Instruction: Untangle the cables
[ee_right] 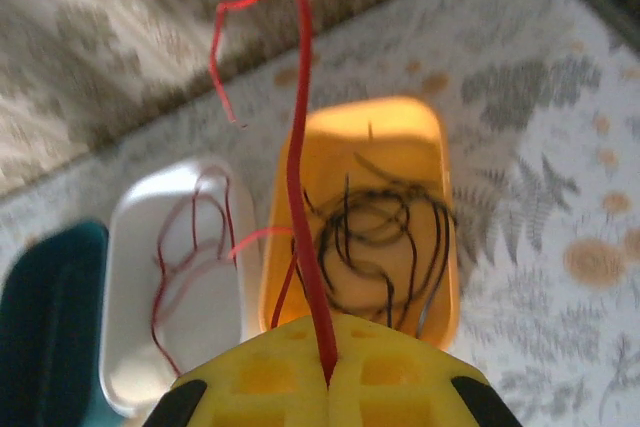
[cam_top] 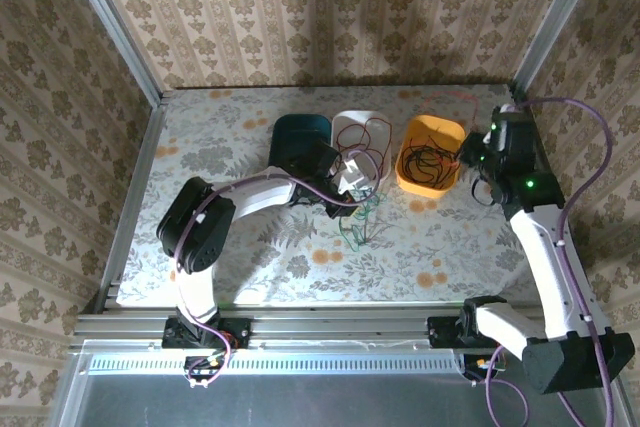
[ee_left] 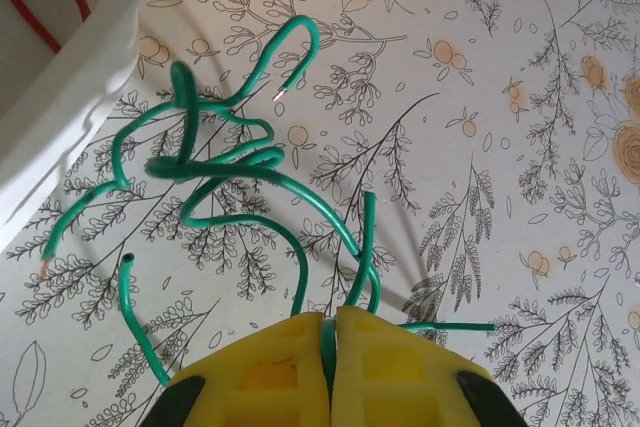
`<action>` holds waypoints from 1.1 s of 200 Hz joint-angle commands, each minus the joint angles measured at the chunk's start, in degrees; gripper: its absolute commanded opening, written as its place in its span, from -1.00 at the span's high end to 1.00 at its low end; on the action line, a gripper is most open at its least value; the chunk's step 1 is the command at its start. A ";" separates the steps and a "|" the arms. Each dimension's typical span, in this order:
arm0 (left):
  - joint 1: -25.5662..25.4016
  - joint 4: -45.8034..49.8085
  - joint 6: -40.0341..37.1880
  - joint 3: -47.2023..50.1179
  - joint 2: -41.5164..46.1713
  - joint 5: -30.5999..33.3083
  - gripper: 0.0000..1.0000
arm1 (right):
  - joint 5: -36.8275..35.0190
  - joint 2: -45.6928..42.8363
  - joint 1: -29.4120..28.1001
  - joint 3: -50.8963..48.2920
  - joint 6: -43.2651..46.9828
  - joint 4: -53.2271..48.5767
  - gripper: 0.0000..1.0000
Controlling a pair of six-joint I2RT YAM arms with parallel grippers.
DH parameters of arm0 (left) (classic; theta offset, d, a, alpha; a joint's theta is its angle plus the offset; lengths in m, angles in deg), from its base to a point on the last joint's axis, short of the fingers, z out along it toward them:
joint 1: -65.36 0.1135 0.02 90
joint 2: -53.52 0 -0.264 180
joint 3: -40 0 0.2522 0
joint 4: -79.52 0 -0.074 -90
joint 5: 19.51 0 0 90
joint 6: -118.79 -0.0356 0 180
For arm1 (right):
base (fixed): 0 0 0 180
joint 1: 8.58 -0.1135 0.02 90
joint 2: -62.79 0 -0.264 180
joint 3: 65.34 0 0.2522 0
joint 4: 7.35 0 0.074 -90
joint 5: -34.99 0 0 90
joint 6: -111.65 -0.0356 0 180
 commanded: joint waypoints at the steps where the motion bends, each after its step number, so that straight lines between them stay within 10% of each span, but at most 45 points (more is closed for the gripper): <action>1: 0.33 -1.88 -0.24 1.92 2.43 0.44 1.00 | 2.69 2.38 2.24 3.49 -1.31 5.02 1.00; 220: 0.44 -5.63 2.08 6.43 4.28 3.02 1.00 | 8.28 40.14 -12.42 26.44 3.26 -4.34 1.00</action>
